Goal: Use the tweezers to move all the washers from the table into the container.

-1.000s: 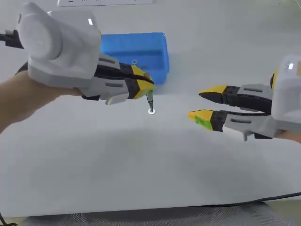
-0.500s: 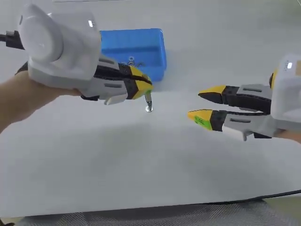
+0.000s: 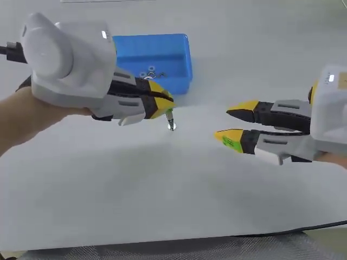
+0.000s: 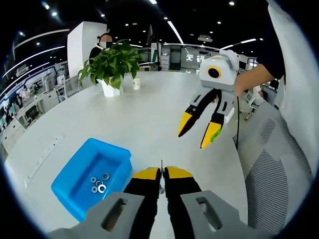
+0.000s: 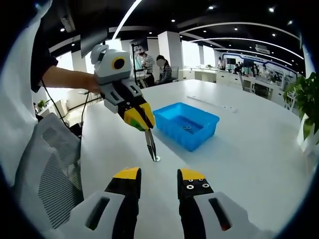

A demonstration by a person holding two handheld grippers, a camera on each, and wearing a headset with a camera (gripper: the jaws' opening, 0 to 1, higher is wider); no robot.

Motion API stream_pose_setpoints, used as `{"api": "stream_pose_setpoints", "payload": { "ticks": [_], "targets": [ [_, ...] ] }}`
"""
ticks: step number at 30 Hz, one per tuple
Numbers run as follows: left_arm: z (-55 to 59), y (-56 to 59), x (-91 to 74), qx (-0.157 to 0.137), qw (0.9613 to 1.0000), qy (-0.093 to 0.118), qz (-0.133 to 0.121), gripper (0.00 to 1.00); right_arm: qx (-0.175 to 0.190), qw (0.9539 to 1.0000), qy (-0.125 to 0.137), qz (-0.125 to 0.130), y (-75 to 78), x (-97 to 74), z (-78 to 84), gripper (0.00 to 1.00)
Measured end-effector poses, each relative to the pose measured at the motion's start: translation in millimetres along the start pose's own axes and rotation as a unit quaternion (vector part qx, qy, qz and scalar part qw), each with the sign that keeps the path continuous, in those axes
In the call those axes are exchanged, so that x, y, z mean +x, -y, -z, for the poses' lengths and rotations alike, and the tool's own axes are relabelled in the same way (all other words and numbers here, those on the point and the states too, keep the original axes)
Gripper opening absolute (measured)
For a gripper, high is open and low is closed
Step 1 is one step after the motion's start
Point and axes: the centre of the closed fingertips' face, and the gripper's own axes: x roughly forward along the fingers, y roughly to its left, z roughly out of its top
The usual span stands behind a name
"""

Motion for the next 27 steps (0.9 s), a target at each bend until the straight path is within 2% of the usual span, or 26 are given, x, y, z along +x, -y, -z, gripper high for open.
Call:
{"api": "stream_pose_setpoints", "payload": {
  "ticks": [8,11,15,19,25,27],
  "targets": [
    [0.7,2.0,0.8,0.002,1.0000,-0.005,0.003,0.07,-0.022,0.9995,-0.010,-0.018,-7.0,12.0,0.9,0.29],
    [0.2,4.2,1.5,0.002,1.0000,-0.006,0.006,0.07,-0.027,0.9988,-0.014,-0.038,-10.0,23.2,0.0,0.29],
    [-0.5,4.6,3.0,0.001,1.0000,-0.006,0.005,0.07,-0.066,0.9945,-0.033,-0.074,-19.1,38.8,-1.4,0.30],
    [-0.2,6.0,3.0,-0.004,1.0000,-0.005,0.005,0.07,-0.084,0.9906,-0.040,-0.101,-26.2,55.9,-4.3,0.30],
    [-0.8,7.1,3.6,-0.004,0.9999,-0.007,0.008,0.07,-0.092,0.9868,-0.047,-0.125,-21.5,83.3,-8.5,0.28],
    [-1.2,7.0,4.1,-0.002,0.9999,-0.009,0.011,0.07,-0.097,0.9838,-0.053,-0.141,-22.0,89.1,-9.3,0.26]
  ]
}}
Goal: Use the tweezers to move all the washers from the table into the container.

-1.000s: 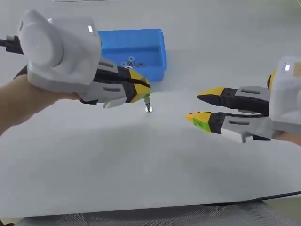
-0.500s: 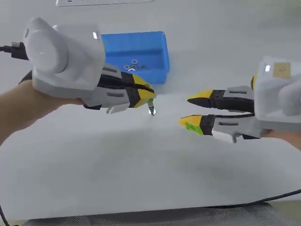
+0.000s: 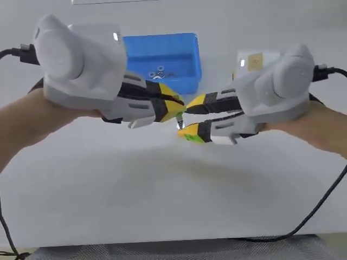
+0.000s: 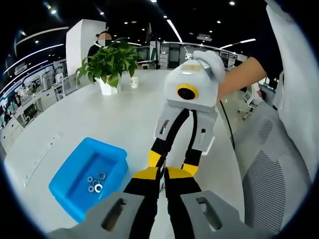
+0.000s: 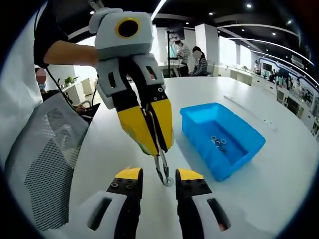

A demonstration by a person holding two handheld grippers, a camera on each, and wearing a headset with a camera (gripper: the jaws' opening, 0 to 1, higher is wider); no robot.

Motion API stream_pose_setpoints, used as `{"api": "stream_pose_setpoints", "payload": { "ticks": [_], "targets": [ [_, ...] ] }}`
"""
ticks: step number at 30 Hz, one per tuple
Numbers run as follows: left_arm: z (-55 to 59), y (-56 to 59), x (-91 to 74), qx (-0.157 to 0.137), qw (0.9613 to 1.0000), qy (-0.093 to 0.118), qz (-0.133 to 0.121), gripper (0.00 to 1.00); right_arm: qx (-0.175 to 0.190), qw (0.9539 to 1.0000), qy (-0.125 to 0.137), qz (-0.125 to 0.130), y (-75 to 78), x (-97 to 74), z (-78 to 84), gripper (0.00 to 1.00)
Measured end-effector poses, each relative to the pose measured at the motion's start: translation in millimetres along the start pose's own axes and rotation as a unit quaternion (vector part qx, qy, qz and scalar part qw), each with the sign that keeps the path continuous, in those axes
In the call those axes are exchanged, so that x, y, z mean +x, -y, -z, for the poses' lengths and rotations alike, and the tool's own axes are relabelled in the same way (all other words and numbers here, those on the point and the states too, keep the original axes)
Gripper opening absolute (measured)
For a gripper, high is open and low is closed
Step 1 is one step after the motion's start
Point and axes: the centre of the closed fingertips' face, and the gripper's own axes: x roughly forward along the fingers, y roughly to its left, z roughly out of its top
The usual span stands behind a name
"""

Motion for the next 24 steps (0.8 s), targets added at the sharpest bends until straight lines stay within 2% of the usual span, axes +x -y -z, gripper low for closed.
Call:
{"api": "stream_pose_setpoints", "payload": {
  "ticks": [2,6,10,14,15,18,24],
  "targets": [
    [-0.9,0.8,0.9,0.002,1.0000,-0.001,0.003,0.07,-0.008,0.9999,-0.004,-0.013,-0.3,3.4,-2.0,0.25],
    [-2.5,1.0,2.0,0.004,1.0000,-0.001,0.003,0.07,-0.042,0.9978,-0.036,-0.037,-3.0,6.5,2.5,0.21],
    [-2.7,0.3,1.9,0.006,1.0000,-0.001,0.006,0.07,-0.048,0.9969,-0.036,-0.050,-4.0,8.7,-0.3,0.18],
    [-3.1,1.2,2.4,0.008,0.9999,-0.002,0.011,0.07,-0.060,0.9950,-0.054,-0.059,-3.6,10.8,5.5,0.15],
    [-3.1,1.4,2.6,0.008,0.9999,-0.002,0.012,0.07,-0.074,0.9940,-0.057,-0.057,-2.3,10.6,6.2,0.13],
    [-3.7,0.9,3.9,0.011,0.9999,-0.002,0.011,0.07,-0.069,0.9941,-0.057,-0.062,-0.5,9.9,6.0,0.11],
    [-4.8,0.2,5.5,0.009,0.9999,-0.002,0.010,0.07,-0.082,0.9931,-0.055,-0.063,-1.4,9.4,6.5,0.10]
  ]
}}
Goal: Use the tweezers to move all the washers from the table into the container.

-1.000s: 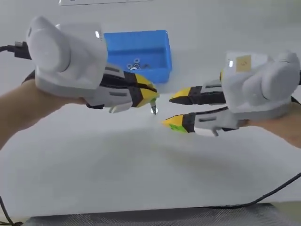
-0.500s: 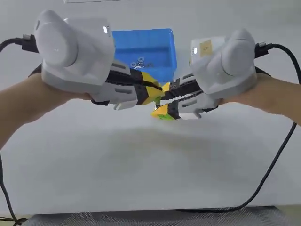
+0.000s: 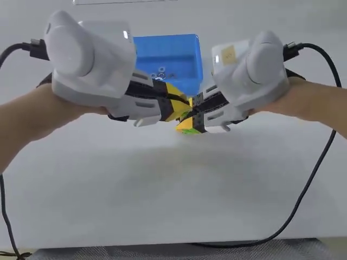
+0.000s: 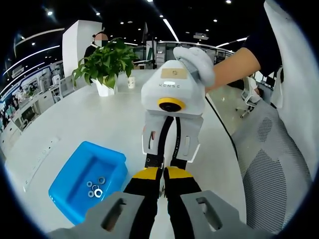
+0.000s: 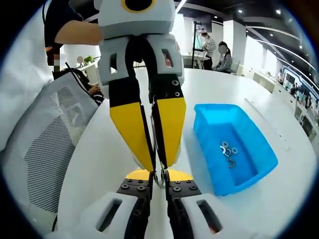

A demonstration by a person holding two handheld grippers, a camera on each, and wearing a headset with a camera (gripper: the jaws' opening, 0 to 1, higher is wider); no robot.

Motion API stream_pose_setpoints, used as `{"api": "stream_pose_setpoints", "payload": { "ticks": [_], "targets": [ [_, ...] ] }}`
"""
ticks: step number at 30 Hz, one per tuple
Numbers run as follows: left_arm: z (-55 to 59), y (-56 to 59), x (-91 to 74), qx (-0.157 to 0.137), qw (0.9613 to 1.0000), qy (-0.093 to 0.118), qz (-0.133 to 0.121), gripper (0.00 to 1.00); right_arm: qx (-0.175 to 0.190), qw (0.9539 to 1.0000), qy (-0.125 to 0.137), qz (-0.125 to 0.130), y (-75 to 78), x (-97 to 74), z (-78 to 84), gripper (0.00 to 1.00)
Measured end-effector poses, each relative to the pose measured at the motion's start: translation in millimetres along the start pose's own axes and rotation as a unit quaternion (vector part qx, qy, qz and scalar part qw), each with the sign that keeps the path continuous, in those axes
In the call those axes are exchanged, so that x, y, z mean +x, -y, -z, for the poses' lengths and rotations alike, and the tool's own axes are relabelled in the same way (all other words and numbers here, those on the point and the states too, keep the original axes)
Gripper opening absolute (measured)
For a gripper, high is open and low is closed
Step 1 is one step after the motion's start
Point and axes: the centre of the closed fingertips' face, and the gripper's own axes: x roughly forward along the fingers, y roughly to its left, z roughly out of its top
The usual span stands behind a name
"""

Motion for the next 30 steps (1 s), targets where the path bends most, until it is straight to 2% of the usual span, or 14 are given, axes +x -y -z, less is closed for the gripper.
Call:
{"api": "stream_pose_setpoints", "payload": {
  "ticks": [10,13,17,22,30],
  "targets": [
    [-0.3,-2.8,-2.0,-0.010,0.9999,0.001,-0.001,0.08,-0.006,1.0000,0.000,0.007,1.5,-0.2,-0.5,0.10],
    [-5.8,-6.0,-5.4,-0.020,0.9997,0.014,-0.005,0.09,-0.004,1.0000,0.001,0.008,2.3,-0.8,-0.8,0.10],
    [-8.2,-9.1,-8.3,-0.015,0.9997,0.014,-0.011,0.12,-0.002,1.0000,0.003,0.006,1.2,-0.1,-0.7,0.09],
    [-12.3,-13.2,-12.9,-0.024,0.9992,0.026,-0.017,0.12,0.003,0.9999,0.007,0.009,2.9,0.3,-1.8,0.09],
    [-13.5,-11.2,-13.1,-0.025,0.9992,0.026,-0.017,0.12,0.014,0.9996,0.020,0.011,4.5,-0.2,-4.1,0.09]
  ]
}}
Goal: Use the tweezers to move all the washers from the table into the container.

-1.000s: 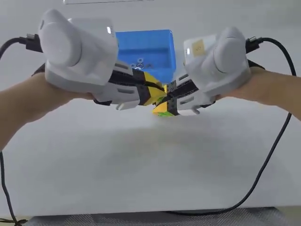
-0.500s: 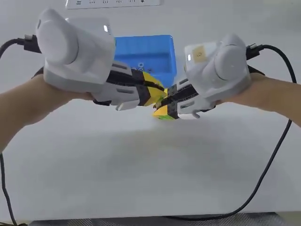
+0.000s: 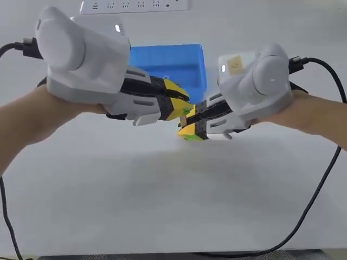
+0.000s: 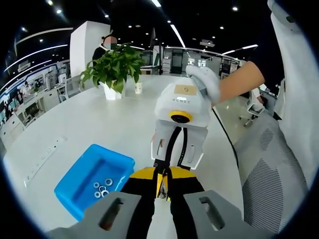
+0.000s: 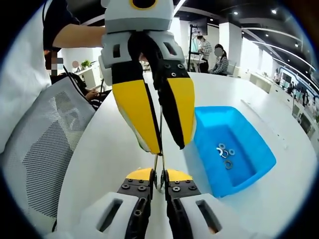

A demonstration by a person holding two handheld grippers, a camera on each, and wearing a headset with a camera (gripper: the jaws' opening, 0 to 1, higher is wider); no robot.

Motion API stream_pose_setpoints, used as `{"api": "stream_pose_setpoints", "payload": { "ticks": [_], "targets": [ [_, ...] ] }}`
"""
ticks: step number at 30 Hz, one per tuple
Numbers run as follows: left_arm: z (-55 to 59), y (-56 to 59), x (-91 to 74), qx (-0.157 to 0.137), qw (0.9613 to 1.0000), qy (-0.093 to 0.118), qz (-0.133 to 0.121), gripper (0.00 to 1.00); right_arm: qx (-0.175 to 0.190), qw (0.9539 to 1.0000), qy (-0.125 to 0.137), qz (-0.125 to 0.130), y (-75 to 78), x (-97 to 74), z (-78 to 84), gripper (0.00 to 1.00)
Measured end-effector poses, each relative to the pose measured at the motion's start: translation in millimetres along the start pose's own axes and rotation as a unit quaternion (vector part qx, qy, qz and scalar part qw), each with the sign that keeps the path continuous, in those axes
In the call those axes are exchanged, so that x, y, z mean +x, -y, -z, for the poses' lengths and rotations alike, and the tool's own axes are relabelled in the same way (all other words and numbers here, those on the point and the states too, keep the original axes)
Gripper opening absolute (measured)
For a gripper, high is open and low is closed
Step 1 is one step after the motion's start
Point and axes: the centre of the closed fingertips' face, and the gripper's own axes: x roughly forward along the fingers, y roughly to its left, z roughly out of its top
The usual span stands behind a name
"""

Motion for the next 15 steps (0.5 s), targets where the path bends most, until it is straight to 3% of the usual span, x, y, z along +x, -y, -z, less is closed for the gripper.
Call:
{"api": "stream_pose_setpoints", "payload": {
  "ticks": [8,15],
  "targets": [
    [-2.4,0.9,-14.1,-0.002,1.0000,0.004,-0.007,0.12,0.005,0.9999,0.013,0.008,3.5,-4.8,-7.9,0.09],
    [7.6,-0.4,-44.6,-0.024,0.9987,0.009,-0.043,0.13,0.003,0.9995,0.025,0.017,4.3,-14.6,-21.9,0.09]
  ]
}}
